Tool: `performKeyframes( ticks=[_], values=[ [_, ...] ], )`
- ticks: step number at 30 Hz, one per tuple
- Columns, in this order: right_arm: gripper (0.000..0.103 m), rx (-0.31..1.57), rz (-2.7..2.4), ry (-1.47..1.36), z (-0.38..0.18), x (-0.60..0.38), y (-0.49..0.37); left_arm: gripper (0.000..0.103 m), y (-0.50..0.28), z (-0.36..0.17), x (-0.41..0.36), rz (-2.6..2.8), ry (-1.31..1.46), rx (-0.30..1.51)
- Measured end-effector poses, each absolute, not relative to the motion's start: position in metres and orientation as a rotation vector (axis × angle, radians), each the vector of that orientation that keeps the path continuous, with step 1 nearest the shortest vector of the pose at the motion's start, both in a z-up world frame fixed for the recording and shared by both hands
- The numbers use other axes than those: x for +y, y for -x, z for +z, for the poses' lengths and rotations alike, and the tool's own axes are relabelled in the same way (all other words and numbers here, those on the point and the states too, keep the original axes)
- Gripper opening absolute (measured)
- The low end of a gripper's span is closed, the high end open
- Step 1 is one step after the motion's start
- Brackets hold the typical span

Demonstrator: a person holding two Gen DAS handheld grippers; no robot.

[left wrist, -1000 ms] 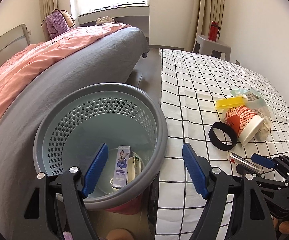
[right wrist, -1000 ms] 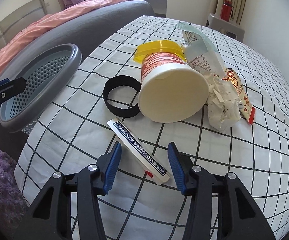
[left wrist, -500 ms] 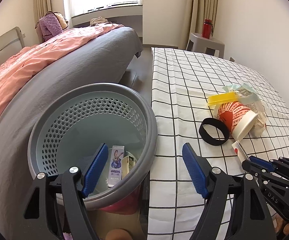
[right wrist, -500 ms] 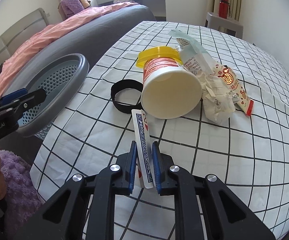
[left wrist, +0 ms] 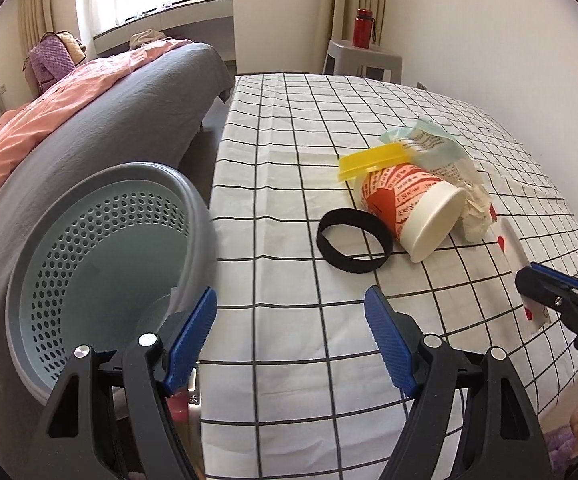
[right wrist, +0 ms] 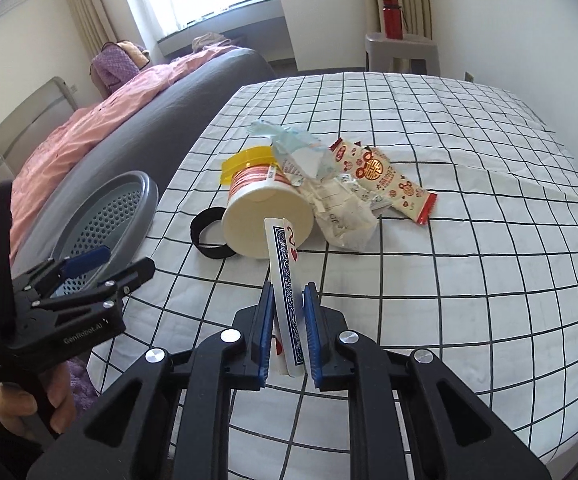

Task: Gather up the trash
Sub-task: 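Grasp the black hair tie with the left gripper while the right gripper holds the tube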

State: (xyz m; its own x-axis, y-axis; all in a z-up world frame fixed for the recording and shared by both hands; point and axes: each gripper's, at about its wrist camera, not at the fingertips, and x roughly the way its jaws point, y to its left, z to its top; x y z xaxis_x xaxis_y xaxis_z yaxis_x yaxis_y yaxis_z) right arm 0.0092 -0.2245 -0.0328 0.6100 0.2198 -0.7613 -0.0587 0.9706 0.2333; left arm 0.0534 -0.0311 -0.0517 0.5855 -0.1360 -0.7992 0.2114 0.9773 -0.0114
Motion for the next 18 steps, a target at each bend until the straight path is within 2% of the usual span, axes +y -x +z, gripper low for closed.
performKeyframes(
  ticks=[18],
  values=[
    [0.016, 0.857, 0.166, -0.267, -0.017, -0.247, -0.008, 0.073, -0.094, -0.085, -0.076, -0.221, -0.111, 1.017]
  ],
)
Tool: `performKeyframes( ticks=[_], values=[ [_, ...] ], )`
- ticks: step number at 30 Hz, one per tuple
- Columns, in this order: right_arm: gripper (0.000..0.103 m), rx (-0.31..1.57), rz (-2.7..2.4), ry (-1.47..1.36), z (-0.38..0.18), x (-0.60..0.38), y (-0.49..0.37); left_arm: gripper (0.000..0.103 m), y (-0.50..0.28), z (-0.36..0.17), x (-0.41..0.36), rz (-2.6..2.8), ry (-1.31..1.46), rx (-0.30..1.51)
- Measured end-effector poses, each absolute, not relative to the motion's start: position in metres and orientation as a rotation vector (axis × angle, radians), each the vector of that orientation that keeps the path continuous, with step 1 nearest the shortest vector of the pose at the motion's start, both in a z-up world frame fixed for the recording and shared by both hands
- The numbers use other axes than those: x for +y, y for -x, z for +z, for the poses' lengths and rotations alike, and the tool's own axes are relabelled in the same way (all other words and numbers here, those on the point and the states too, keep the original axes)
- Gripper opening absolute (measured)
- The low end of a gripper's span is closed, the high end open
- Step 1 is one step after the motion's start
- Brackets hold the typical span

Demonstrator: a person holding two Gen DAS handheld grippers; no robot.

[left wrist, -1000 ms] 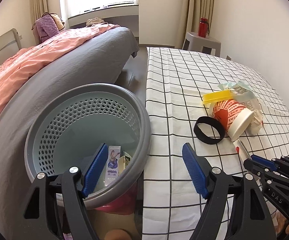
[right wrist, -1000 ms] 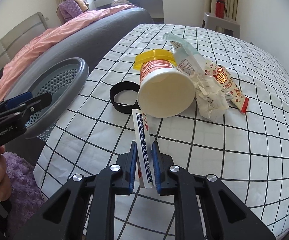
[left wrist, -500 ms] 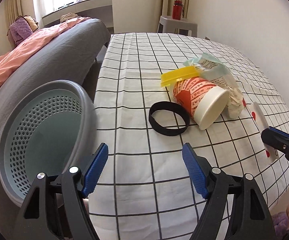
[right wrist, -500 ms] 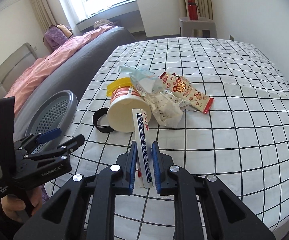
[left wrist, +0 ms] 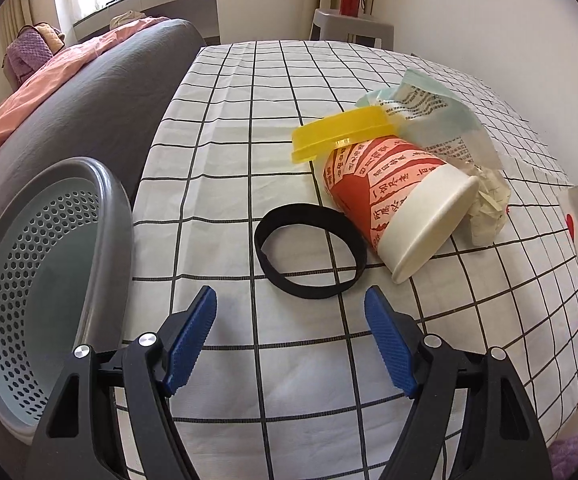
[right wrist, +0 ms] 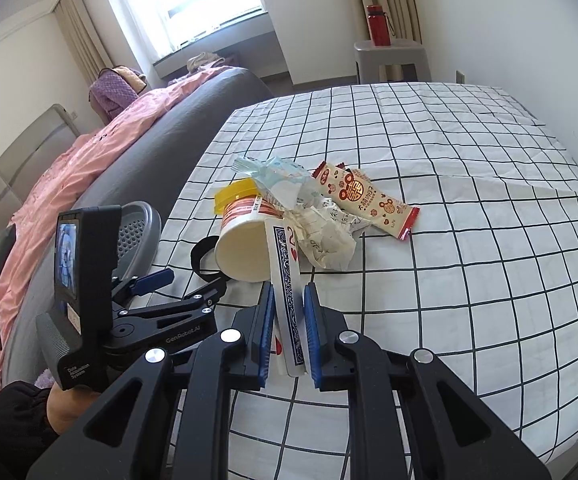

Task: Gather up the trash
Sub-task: 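Grasp the black hair tie with the left gripper while the right gripper holds the tube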

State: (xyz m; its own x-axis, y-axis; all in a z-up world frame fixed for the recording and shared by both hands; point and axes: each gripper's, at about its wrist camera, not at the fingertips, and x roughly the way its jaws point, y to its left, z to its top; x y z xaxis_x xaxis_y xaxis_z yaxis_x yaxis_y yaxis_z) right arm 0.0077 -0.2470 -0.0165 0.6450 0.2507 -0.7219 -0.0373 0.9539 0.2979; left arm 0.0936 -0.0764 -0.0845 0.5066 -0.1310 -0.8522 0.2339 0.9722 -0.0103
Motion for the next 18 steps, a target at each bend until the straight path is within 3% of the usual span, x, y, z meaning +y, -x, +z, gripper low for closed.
performKeyframes(
  ticks=[18],
  values=[
    [0.016, 0.859, 0.174, -0.284, -0.016, -0.248, -0.009, 0.073, -0.118, -0.090, -0.087, -0.214, -0.093, 1.021]
  ],
)
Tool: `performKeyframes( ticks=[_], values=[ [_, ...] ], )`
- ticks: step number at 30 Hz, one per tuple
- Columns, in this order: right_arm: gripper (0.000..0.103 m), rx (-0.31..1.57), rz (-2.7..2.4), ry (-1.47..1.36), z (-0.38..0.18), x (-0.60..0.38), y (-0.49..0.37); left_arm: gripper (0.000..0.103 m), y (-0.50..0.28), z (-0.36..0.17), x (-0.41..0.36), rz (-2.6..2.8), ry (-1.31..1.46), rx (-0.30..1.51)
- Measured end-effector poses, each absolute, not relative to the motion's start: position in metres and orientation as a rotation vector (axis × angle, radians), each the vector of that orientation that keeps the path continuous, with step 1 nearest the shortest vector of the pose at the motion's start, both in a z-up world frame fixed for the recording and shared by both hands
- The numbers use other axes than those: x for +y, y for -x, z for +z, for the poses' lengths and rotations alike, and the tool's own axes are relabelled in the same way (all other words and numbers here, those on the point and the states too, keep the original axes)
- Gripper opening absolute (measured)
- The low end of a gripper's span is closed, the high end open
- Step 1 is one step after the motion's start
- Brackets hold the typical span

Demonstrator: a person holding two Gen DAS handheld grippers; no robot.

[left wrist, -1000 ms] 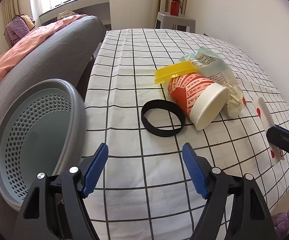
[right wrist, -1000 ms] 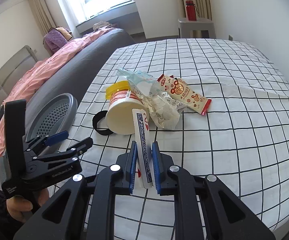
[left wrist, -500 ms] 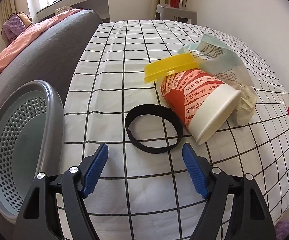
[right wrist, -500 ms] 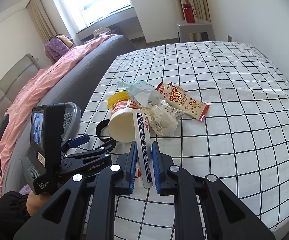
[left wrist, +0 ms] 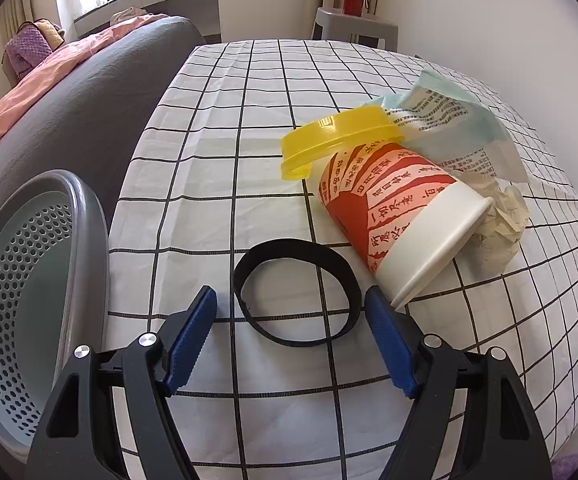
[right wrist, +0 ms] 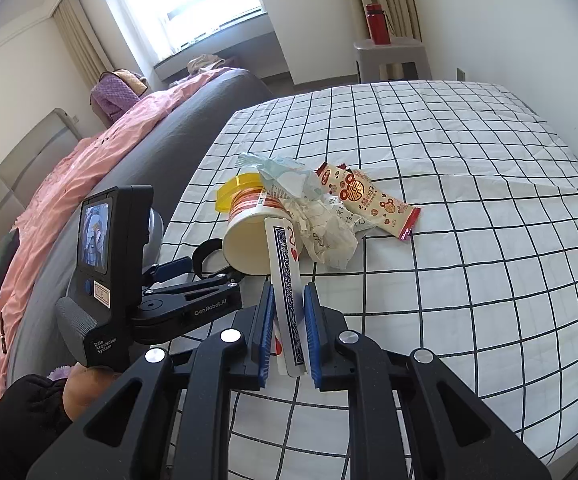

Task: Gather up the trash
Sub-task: 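Grasp the black hair tie with the left gripper while the right gripper holds the tube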

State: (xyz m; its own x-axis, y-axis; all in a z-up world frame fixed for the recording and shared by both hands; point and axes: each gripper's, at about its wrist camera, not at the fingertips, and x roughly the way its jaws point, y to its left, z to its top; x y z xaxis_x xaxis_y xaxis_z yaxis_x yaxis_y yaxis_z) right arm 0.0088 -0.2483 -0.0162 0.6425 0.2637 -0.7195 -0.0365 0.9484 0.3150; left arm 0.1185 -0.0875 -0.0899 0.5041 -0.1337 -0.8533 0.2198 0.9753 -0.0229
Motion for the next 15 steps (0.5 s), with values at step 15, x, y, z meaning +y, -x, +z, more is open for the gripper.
performKeyframes(
  ticks=[15],
  values=[
    [0.016, 0.858, 0.178, -0.278, -0.014, -0.245, -0.006, 0.036, -0.088, -0.074, -0.064, -0.204, -0.075, 0.991]
  ],
)
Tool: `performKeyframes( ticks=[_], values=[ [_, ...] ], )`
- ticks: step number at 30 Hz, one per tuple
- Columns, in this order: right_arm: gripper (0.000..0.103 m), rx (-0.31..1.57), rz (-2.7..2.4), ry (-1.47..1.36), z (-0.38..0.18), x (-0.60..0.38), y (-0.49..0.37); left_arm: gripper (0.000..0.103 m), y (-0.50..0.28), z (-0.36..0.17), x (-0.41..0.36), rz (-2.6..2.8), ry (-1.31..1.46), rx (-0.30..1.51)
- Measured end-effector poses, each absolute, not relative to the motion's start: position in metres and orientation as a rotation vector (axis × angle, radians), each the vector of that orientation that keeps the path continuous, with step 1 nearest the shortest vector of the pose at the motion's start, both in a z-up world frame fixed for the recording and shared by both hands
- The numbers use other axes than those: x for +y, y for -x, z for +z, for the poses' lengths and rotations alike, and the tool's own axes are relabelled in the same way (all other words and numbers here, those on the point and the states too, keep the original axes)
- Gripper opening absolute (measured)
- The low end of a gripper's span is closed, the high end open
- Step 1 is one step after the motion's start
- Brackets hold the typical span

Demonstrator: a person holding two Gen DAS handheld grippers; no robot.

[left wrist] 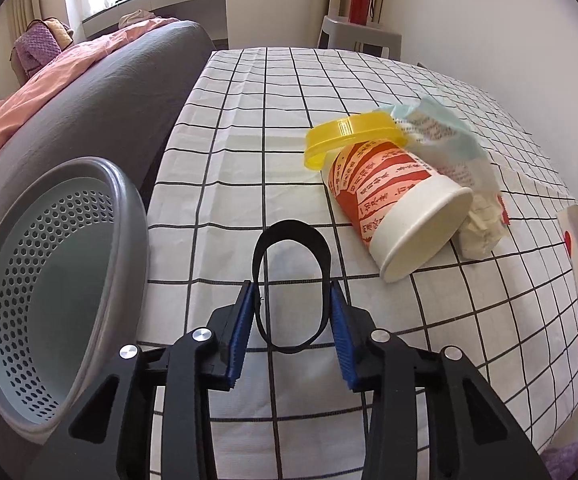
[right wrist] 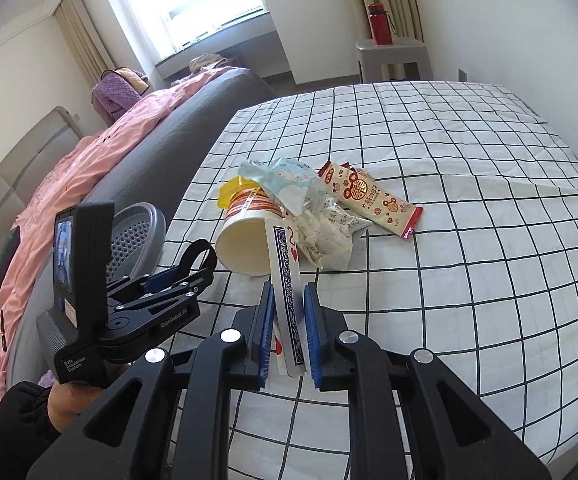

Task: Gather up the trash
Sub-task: 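Grasp the black hair tie with the left gripper while the right gripper holds the tube, then move both grippers over the wastebasket and open them to drop the items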

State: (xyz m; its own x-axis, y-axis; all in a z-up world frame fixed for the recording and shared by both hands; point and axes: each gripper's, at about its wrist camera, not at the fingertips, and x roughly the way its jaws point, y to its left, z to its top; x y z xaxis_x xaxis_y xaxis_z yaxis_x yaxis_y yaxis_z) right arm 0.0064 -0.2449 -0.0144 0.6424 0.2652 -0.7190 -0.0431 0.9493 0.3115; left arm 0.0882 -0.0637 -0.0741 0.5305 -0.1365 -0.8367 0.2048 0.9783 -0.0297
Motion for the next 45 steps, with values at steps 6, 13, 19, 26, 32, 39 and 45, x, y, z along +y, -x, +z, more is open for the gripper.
performKeyframes(
  ticks=[6, 13, 19, 26, 32, 39, 45],
  values=[
    [0.016, 0.853, 0.199, -0.260, -0.012, -0.232, -0.006, 0.036, -0.069, -0.050, -0.048, -0.202, -0.068, 0.929],
    [0.016, 0.852, 0.257, -0.238, -0.006, -0.202, -0.013, 0.036, -0.052, -0.020, -0.016, -0.164, -0.045, 0.855],
    [0.016, 0.837, 0.324, -0.201, 0.005, -0.164, -0.023, 0.036, -0.045, -0.006, 0.024, -0.104, -0.024, 0.823],
    [0.016, 0.851, 0.392, -0.159, 0.007, -0.117, -0.040, 0.036, -0.047, 0.004, 0.073, -0.022, 0.001, 0.798],
    [0.016, 0.855, 0.459, -0.139, 0.008, -0.075, -0.064, 0.036, -0.057, 0.002, 0.107, 0.034, 0.023, 0.806],
    [0.016, 0.869, 0.529, -0.105, 0.002, -0.035, -0.093, 0.036, -0.068, -0.010, 0.135, 0.106, 0.036, 0.825],
    [0.016, 0.905, 0.573, -0.074, -0.016, -0.009, -0.111, 0.036, -0.076, -0.026, 0.154, 0.147, 0.065, 0.863]
  ],
)
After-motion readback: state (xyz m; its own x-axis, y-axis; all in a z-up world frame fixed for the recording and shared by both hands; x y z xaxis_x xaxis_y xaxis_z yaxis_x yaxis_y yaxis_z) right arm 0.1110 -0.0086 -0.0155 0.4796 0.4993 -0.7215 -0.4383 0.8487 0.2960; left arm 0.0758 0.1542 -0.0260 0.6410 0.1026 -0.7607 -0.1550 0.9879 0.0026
